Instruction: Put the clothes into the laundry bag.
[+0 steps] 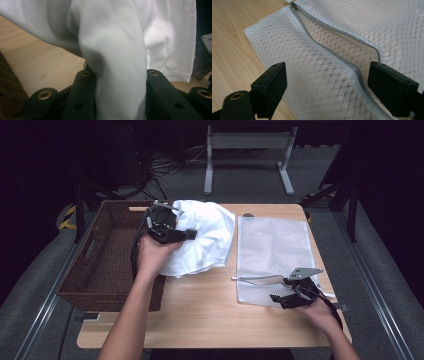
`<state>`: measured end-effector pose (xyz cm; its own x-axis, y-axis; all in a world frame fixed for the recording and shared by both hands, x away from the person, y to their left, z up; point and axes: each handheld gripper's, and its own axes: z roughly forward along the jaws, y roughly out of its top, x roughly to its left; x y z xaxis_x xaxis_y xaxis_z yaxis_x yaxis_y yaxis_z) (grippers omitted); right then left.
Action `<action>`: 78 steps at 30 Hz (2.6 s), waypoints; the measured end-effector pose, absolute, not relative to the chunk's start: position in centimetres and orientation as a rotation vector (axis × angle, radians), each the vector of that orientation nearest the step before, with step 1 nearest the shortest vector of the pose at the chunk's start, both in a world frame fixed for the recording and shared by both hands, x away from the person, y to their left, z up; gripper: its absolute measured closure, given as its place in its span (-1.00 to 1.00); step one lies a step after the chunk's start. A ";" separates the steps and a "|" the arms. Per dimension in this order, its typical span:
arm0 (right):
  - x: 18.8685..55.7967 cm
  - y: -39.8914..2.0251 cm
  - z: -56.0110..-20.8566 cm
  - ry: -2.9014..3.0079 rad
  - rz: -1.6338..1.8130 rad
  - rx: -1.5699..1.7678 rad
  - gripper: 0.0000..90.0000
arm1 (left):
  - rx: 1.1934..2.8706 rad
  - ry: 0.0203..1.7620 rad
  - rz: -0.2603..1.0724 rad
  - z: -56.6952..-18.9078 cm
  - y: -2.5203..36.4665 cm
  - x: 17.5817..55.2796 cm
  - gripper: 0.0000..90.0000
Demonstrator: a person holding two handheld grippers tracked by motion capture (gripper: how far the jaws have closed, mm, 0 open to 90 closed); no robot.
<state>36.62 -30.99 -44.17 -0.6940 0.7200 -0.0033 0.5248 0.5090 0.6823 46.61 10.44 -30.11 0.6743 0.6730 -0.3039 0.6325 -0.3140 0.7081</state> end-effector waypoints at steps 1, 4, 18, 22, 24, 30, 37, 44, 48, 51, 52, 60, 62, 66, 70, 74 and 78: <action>36.6 -31.0 -44.2 2.466 0.972 1.048 -0.63 | 2.027 1.010 0.055 -30.3 10.2 46.7 0.63; 36.6 -31.1 -44.2 2.466 0.973 1.048 -0.63 | 2.044 1.012 0.056 -31.5 9.0 46.9 0.63; 36.6 -31.0 -44.2 2.473 0.976 1.040 -0.63 | 2.144 1.124 0.039 -37.7 6.3 48.6 0.62; 36.6 -31.0 -44.2 2.477 0.976 1.042 -0.63 | 2.177 1.169 0.037 -39.3 6.1 49.0 0.61; 36.6 -31.0 -44.3 2.476 0.977 1.042 -0.63 | 2.176 1.186 0.024 -40.0 6.2 49.1 0.61; 36.6 -31.0 -44.3 2.485 0.973 1.036 -0.63 | 2.215 1.238 0.031 -41.8 6.1 49.4 0.59; 36.6 -30.9 -44.4 2.490 0.971 1.035 -0.63 | 2.239 1.276 0.043 -43.2 6.2 49.7 0.46; 36.6 -30.9 -44.4 2.489 0.971 1.035 -0.63 | 2.236 1.270 0.080 -42.1 6.2 49.3 -0.07; 36.7 -30.9 -44.4 2.494 0.969 1.028 -0.63 | 2.217 1.252 0.149 -40.3 6.2 48.8 -0.36; 36.7 -30.9 -44.4 2.493 0.967 1.027 -0.63 | 2.206 1.236 0.215 -38.5 6.3 48.5 -0.50; 36.7 -30.9 -44.4 2.494 0.967 1.028 -0.63 | 2.204 1.227 0.238 -38.0 6.4 48.4 -0.54; 36.6 -31.2 -44.2 2.478 0.970 1.048 -0.63 | 2.144 1.068 0.220 -35.2 7.4 46.9 -0.34; 36.6 -31.4 -44.1 2.465 0.968 1.056 -0.63 | 2.157 0.995 0.213 -35.0 7.3 46.4 -0.06; 36.6 -32.0 -43.9 2.442 0.967 1.077 -0.63 | 2.154 0.950 0.211 -34.8 7.2 45.7 0.31; 36.5 -32.3 -43.9 2.432 0.961 1.090 -0.63 | 2.103 0.937 0.279 -33.6 7.5 45.0 0.54; 36.2 -32.6 -43.9 2.426 0.951 1.102 -0.63 | 2.073 0.914 0.259 -32.4 8.0 45.0 0.89; 36.1 -32.7 -43.8 2.417 0.956 1.107 -0.63 | 2.089 0.875 0.224 -32.2 7.6 44.9 1.00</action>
<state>36.14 -32.71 -43.79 -0.6506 0.7594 -0.0078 0.5485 0.4770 0.6867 44.90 7.61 -32.21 0.7406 0.6565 -0.1434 0.5064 -0.4050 0.7613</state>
